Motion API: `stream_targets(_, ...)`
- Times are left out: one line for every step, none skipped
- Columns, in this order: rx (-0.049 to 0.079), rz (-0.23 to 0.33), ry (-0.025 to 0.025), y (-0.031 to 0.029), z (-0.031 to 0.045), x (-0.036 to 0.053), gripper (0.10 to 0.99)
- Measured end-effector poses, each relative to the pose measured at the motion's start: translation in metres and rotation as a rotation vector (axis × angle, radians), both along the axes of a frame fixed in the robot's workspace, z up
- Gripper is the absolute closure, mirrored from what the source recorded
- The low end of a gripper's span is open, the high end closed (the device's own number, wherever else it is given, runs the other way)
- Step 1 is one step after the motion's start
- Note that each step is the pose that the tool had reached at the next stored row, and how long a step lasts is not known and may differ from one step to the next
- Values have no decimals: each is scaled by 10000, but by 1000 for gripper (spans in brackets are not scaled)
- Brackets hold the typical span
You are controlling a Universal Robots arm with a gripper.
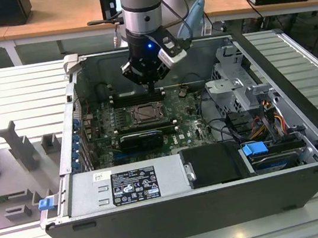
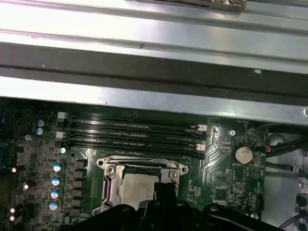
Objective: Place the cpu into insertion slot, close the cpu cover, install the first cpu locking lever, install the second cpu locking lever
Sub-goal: 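Install the second cpu locking lever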
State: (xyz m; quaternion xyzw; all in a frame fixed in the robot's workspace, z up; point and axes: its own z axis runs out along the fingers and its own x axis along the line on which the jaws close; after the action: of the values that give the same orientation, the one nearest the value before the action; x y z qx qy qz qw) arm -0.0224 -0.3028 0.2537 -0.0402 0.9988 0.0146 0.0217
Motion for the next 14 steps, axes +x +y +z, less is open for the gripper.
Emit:
stream_targets(-4,0,0,-29,0,-1,980)
stream_targets(-7,-1,0,-45,0,-2,980)
stream_targets(-8,-2,0,-60,-1,-5,980)
stream_targets(-8,-17,-2,-64,-5,-6,980)
stream_targets(-11,-99,-1,-67,-15,-6,980)
stream_targets(-12,-209,0,-70,-25,-6,980)
stream_targets(-15,-255,2,-86,-30,-6,980)
stream_targets(-14,-257,9,-104,-33,-6,980)
stream_targets(-13,-257,20,-119,-36,-6,980)
stream_targets(-14,-257,28,-143,-38,-6,980)
stream_targets(-13,-257,33,-166,-41,-6,980)
stream_targets(-14,-254,47,-204,-46,-6,980)
stream_targets(-13,-253,58,-234,-51,-6,980)
stream_targets(-12,-253,66,-264,-55,-6,980)
